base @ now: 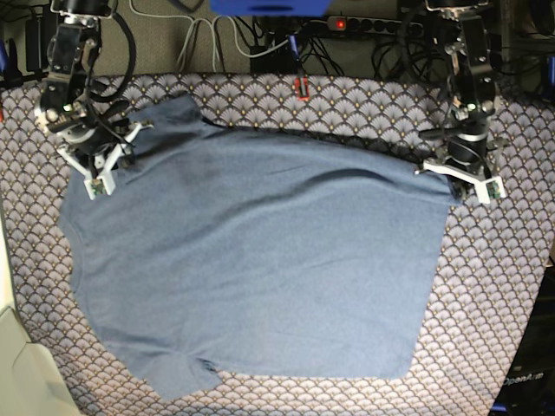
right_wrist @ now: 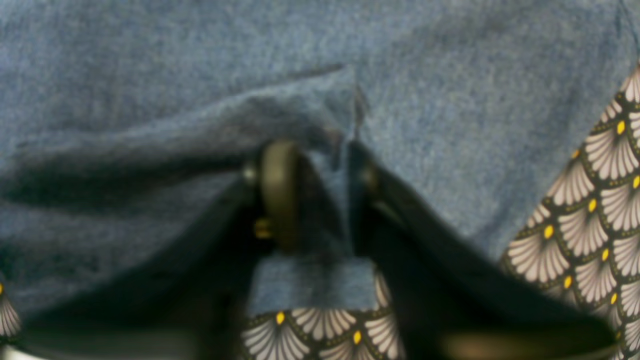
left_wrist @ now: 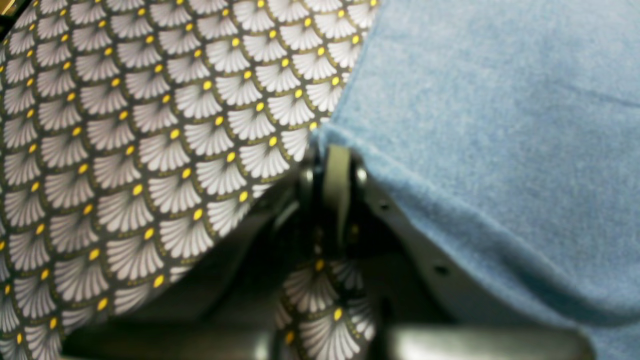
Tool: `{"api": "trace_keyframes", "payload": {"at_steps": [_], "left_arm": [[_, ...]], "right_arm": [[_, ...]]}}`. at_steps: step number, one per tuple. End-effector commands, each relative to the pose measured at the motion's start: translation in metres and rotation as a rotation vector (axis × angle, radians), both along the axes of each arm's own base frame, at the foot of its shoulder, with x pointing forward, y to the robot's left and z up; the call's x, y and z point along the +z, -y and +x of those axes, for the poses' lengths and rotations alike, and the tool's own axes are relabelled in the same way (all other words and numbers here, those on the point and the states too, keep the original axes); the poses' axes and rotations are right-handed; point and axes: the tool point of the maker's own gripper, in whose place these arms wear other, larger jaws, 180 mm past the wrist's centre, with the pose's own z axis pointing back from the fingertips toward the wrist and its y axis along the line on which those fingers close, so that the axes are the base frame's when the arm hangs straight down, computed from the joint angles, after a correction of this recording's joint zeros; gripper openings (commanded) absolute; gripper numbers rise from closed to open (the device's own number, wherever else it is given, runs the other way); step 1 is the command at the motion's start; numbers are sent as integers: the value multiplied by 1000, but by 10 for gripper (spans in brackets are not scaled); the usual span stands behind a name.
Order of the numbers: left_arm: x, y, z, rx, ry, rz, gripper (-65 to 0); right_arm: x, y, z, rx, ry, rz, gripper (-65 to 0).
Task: Fold the T-shirt properly
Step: 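Grasp the shoulder edges with both grippers and lift slightly, then carry the collar edge with both grippers toward the hem, folding the shirt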
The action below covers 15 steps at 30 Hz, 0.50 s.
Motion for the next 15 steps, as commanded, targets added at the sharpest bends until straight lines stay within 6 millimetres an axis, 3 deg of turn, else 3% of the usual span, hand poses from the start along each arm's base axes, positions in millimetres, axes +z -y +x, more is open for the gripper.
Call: {"api": "trace_keyframes", "payload": {"at_steps": [1, 2, 3, 8, 15], "left_arm": [[15, -4, 6, 2, 50, 21, -641], [15, -4, 6, 2, 50, 21, -641], [15, -4, 6, 2, 50, 21, -641], [16, -4, 7, 1, 55, 22, -641], [32, -2, 9, -4, 93, 35, -641]], "right_arm": [[9, 3, 7, 9, 31, -12, -585], [9, 4, 8, 9, 32, -14, -638], [9, 4, 8, 9, 32, -14, -650], [16, 7, 11, 8, 51, -25, -650], [50, 4, 25, 32, 150, -60, -650]]}}
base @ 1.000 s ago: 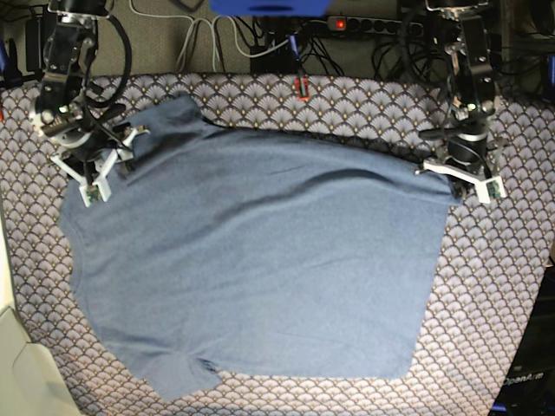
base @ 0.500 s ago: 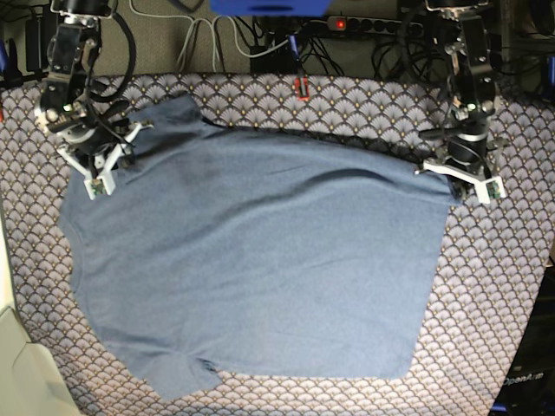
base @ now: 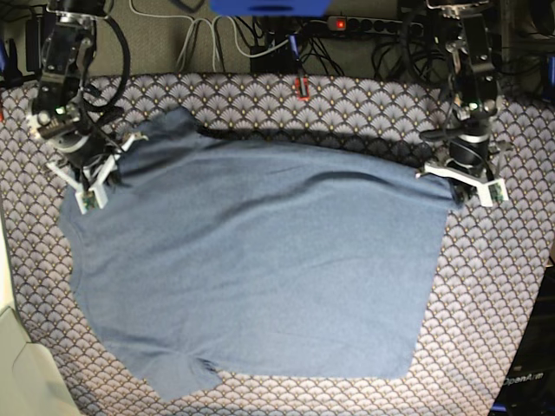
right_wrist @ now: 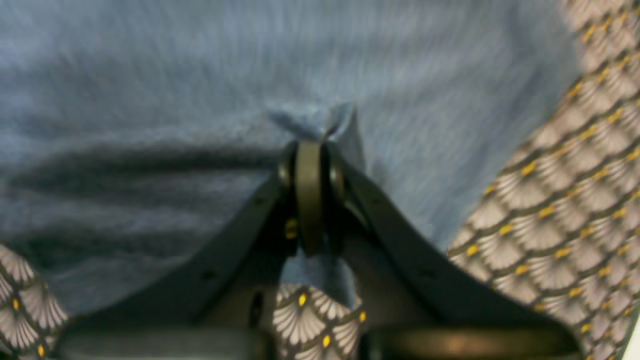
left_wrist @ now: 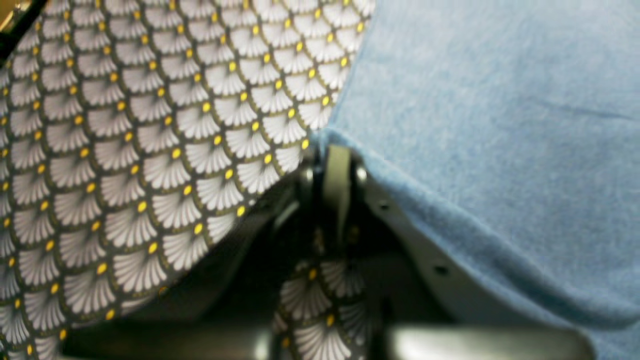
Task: Fold the T-shirt properly
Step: 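Carry the collar edge with both grippers toward the hem, folding the shirt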
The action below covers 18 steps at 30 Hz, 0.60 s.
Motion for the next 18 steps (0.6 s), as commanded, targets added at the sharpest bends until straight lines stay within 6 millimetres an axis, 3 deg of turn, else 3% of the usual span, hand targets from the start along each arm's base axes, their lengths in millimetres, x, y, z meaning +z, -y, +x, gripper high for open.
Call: {"api": "trace_keyframes", "payload": {"at_steps": [1, 7, 15, 18], "left_arm": [[17, -4, 7, 5, 55, 22, -641], [25, -4, 12, 2, 78, 26, -641], [53, -11, 42, -2, 150, 48, -641], [54, -16, 51, -2, 152, 57, -641]], "right_arm": [[14, 2, 9, 14, 48, -13, -650], [28, 3, 26, 13, 91, -19, -650], [46, 18, 56, 9, 139, -48, -650], [49, 22, 70, 0, 147, -42, -650]]}}
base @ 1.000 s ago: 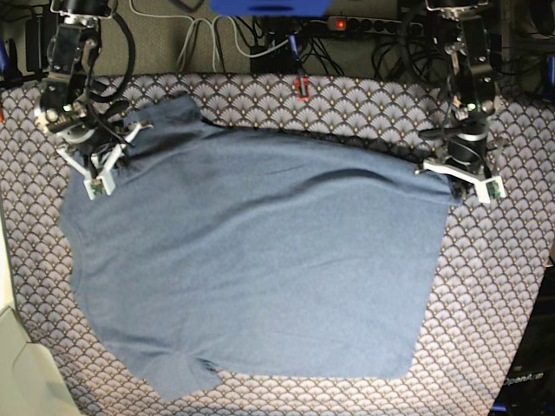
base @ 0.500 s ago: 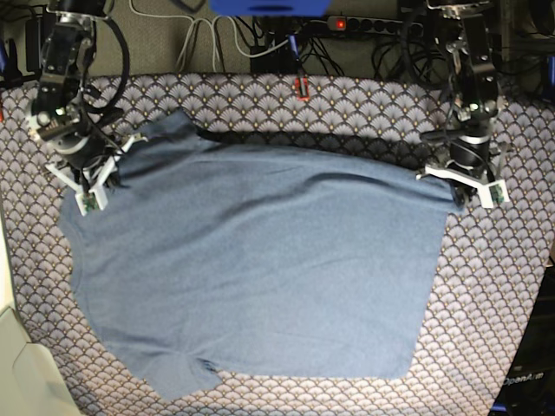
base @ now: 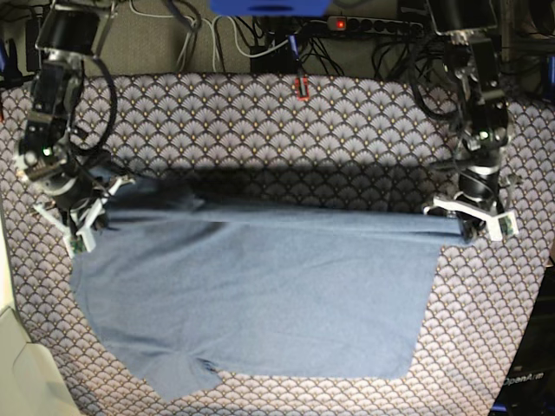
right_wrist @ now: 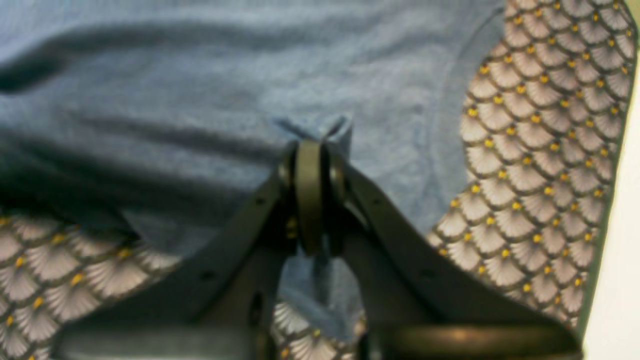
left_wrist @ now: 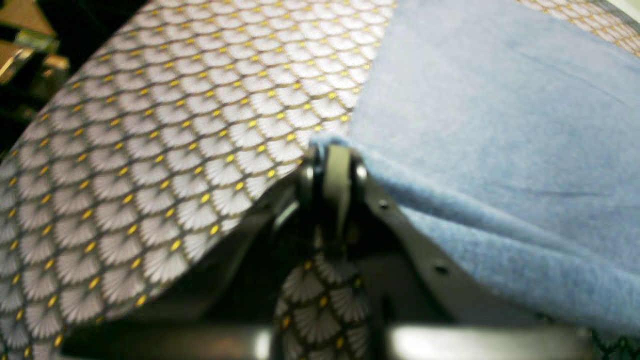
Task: Fold the T-shirt properly
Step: 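Carry the collar edge with both grippers toward the hem, folding the shirt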
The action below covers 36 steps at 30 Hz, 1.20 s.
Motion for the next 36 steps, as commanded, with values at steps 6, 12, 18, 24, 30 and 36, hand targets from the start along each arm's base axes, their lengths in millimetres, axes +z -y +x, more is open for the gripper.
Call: {"api": "trace_keyframes", "payload": {"at_steps": [6, 12, 18, 24, 30, 36], "left_arm": [[7, -9, 14, 14, 34, 12, -641], [-1, -8, 21, 21, 19, -9, -641], [-15, -10, 33, 29, -12, -33, -641], [-28, 18, 52, -83, -60, 3, -641], [-14, 18, 74, -120, -47, 56, -641], [-3, 10, 93, -125, -52, 174, -641]], "right_arm": [[22, 16, 30, -14, 63, -7, -650], [26, 18, 56, 4, 61, -8, -650], [32, 10, 79, 48, 58, -20, -650], [33, 1, 101, 78, 82, 4, -650], [30, 2, 116, 84, 82, 24, -650], [32, 10, 126, 72, 95, 38, -650]]}}
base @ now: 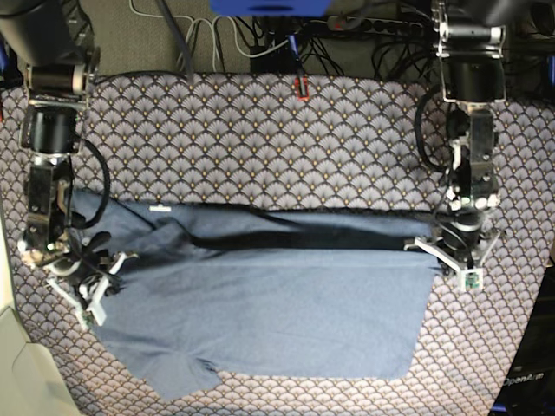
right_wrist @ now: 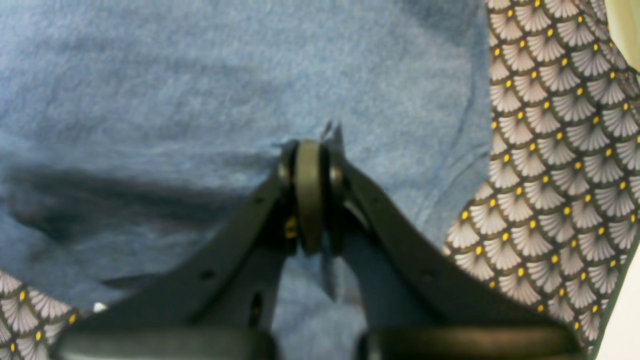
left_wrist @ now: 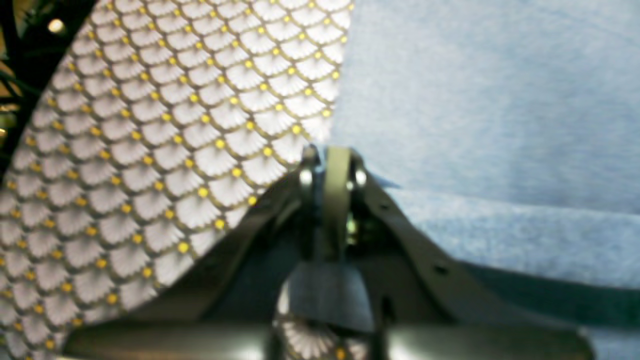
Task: Fold the T-shirt properly
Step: 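Carry the collar edge with both grippers toward the hem, folding the shirt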
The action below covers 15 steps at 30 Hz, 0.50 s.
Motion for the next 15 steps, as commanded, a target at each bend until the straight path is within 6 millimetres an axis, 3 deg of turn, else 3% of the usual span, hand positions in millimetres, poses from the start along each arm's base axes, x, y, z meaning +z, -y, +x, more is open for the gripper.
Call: {"api": "trace_keyframes", "payload": {"at_steps": [1, 10, 15], "left_arm": [[24, -2, 16, -7, 69, 26, -641], [34, -1, 41, -11, 76, 36, -641], [35, -5, 50, 1, 70, 30, -641]], "right_arm": [[24, 6, 16, -4, 68, -3, -650], [17, -9, 27, 65, 55, -23, -650], [25, -8, 33, 63, 73, -28, -650]]}}
